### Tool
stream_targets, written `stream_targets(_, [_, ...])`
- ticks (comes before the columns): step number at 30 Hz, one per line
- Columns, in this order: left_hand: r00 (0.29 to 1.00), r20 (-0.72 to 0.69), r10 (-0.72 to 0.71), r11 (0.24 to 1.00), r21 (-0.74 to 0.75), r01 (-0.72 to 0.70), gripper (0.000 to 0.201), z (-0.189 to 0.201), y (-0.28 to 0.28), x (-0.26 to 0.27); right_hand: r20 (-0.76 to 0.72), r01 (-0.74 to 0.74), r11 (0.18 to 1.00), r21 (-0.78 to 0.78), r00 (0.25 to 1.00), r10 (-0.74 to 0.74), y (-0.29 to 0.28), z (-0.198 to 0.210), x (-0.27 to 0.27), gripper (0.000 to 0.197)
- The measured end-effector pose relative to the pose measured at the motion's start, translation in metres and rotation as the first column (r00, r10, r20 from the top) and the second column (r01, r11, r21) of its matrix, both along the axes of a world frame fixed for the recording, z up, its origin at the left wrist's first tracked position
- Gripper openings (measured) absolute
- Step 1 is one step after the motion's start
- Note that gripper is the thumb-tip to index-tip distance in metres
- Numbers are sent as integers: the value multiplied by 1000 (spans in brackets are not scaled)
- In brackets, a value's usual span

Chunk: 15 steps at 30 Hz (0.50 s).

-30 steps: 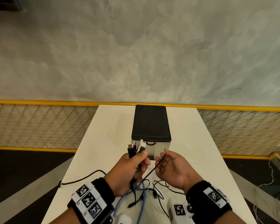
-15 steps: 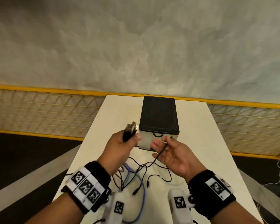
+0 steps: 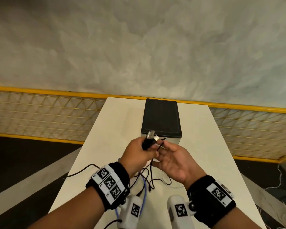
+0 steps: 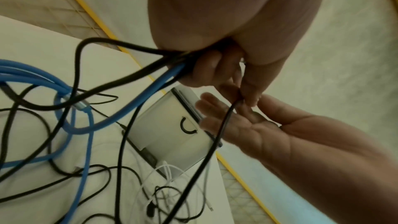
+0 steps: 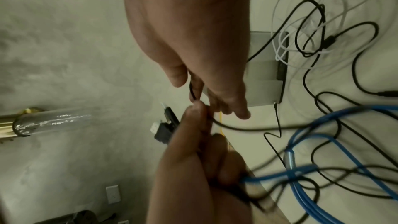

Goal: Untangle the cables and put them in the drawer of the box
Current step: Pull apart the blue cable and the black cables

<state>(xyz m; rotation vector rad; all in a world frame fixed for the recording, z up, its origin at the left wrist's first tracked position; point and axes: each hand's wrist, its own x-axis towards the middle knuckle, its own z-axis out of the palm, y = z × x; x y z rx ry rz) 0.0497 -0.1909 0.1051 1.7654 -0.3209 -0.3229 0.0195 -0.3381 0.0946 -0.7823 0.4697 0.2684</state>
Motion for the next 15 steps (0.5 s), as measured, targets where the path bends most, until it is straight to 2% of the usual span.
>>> stream_targets(2, [992,-33,-118,983,135,121,25,-9,11,-7,-20,71,997,29,997,-70,-12,2,7,23])
stream_targets(4, [970,-111,-216,926,291,240,22,-24,30,-14,-55,116,993,32,992,-114,-23,4,12,29])
stream_targets(7, [907,-258,-332,756,502,420,18,-38,61,-16,-97,144,989,34,985,-140,-31,-6,14,29])
stream_targets(9, [852,-346,-392,620,585,523,21,-36,77,-14,-148,180,983,28,974,-174,-31,-14,12,25])
stream_targets(11, [825,-368,-428,524,643,559,21,-28,87,-10,-160,223,974,31,963,-216,-30,-20,10,21])
stream_targets(12, [833,-346,-431,529,651,544,22,-23,89,-9,-141,234,972,27,963,-228,-31,-22,9,19])
stream_targets(13, [865,-297,-405,604,623,497,22,-15,88,-7,-109,233,972,15,967,-230,-32,-22,8,18])
stream_targets(15, [963,-170,-211,871,415,264,23,1,76,-2,-41,192,981,-23,980,-193,-32,-18,7,15])
